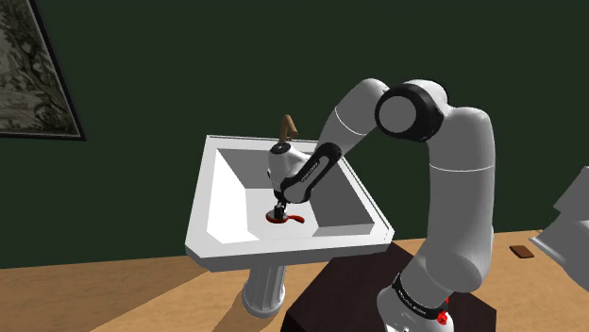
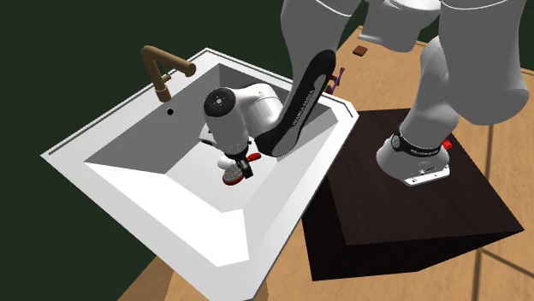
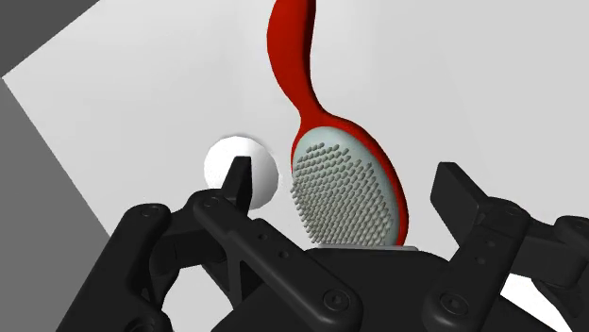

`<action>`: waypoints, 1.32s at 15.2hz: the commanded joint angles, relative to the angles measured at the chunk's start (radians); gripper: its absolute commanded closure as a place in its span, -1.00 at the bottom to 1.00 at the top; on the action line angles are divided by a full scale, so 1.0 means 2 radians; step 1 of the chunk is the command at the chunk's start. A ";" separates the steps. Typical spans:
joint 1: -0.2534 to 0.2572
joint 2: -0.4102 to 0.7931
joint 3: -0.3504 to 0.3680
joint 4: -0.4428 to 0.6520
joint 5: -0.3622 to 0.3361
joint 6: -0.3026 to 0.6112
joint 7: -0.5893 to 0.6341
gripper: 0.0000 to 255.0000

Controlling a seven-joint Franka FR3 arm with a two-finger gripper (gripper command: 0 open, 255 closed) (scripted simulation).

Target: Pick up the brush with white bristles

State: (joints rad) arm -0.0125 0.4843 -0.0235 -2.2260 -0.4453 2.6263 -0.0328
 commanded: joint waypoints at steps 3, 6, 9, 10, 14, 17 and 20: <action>0.007 0.038 -0.009 0.019 -0.014 0.019 0.008 -1.00; 0.010 0.059 -0.013 0.026 -0.019 0.032 0.015 -1.00; 0.012 0.070 -0.016 0.031 -0.022 0.039 0.019 -1.00; 0.012 0.070 -0.016 0.031 -0.022 0.039 0.019 1.00; 0.012 0.070 -0.016 0.031 -0.022 0.038 0.019 1.00; 0.012 0.070 -0.016 0.030 -0.022 0.039 0.019 1.00; 0.011 0.063 -0.014 0.028 -0.020 0.034 0.017 1.00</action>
State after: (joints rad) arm 0.0095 0.6165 -0.0547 -2.1678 -0.4879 2.7000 0.0032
